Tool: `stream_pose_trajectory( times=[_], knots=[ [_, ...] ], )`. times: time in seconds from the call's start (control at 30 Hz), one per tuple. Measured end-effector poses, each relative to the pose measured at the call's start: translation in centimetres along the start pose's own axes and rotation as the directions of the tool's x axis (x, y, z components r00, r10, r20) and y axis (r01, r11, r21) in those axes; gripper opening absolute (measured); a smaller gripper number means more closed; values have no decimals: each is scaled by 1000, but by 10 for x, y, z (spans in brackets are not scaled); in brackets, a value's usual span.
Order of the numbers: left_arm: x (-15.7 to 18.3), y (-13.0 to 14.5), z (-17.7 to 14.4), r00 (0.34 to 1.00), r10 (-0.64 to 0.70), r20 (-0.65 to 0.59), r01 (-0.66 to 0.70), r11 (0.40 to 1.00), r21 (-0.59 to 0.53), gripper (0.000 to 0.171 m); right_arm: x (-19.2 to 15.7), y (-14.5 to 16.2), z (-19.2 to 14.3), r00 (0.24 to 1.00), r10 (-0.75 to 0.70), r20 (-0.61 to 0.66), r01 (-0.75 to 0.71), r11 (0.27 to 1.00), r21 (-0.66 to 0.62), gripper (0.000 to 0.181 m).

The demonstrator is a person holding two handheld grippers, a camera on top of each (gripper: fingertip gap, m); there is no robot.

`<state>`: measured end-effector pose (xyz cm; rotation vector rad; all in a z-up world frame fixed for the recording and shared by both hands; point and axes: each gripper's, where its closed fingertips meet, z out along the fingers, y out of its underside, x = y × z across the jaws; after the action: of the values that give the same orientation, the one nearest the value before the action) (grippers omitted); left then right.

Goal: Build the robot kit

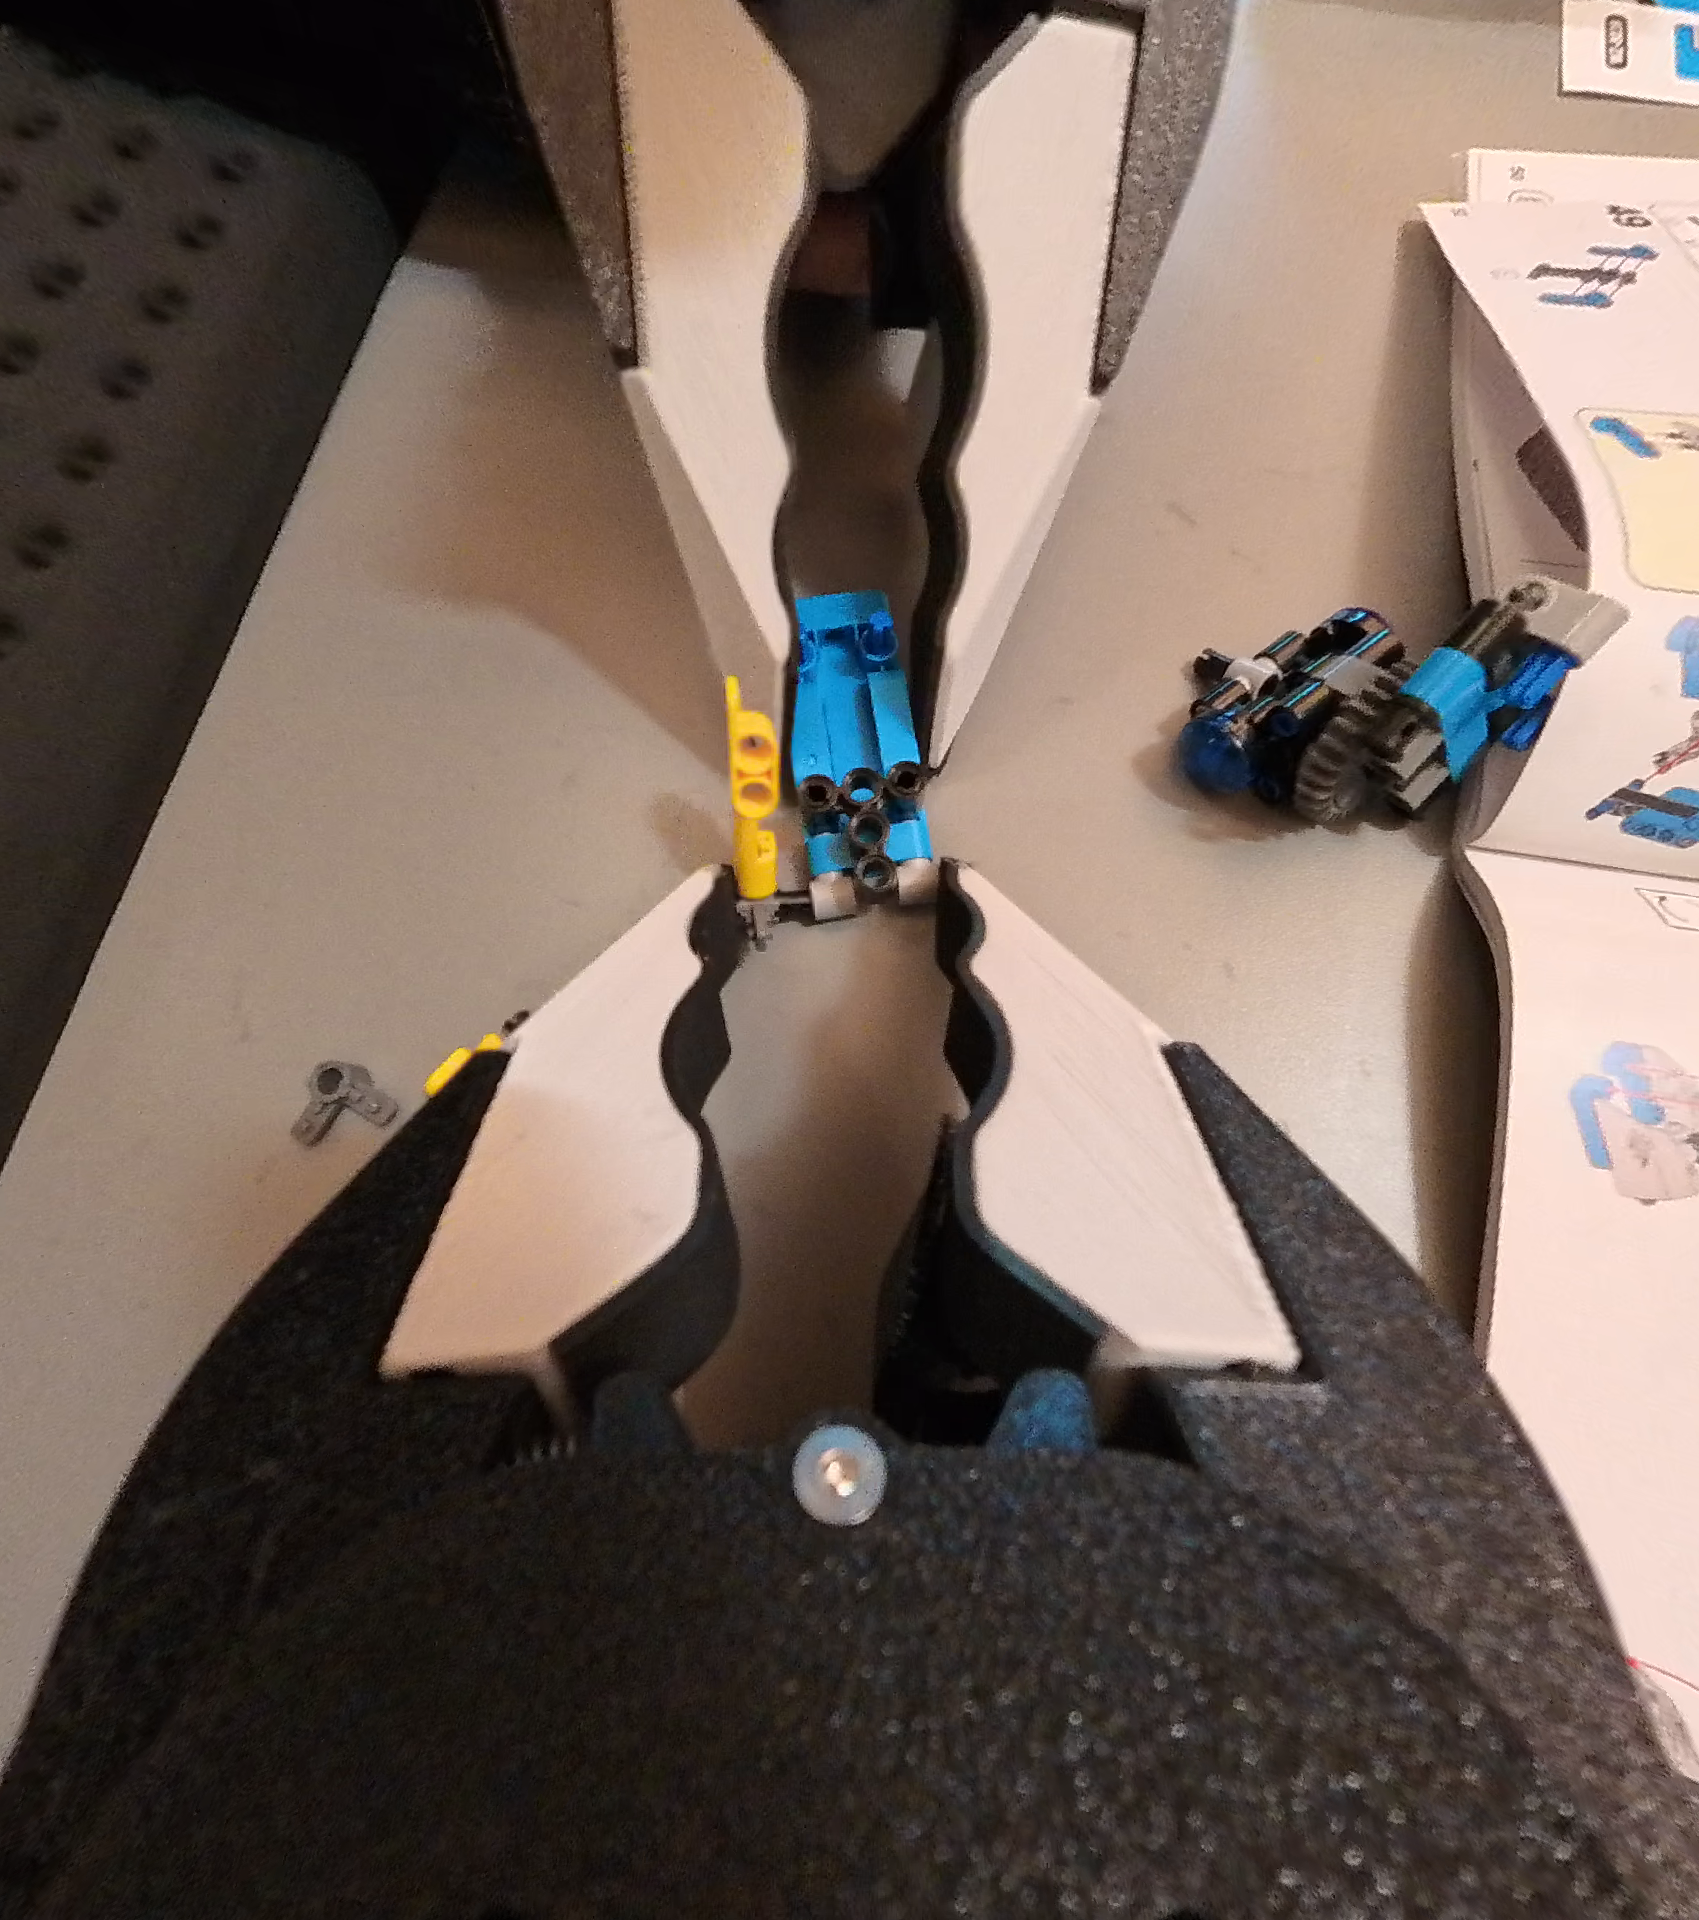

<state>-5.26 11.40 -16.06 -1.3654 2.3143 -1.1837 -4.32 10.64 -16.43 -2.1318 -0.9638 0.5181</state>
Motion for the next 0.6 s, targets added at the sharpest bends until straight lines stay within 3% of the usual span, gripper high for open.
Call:
stream_pose_trajectory(
  times=[0.23,0.33,0.43,0.6],
  knots=[
    [0,1,0,999,23,32,-23,1000,-4,25,0,1,0,1000,-19,-9,19,1000,-5,39],
    [2,-10,-11,992,29,122,-36,998,55,45,0,1,0,1000,-12,-4,12,1000,-5,39],
    [26,-27,-21,994,67,91,-79,987,139,29,0,1,0,1000,-4,2,4,1000,-4,39],
    [29,-20,-1,991,87,101,-94,993,71,18,0,1,0,1000,-2,3,2,1000,-4,39]
  ],
)
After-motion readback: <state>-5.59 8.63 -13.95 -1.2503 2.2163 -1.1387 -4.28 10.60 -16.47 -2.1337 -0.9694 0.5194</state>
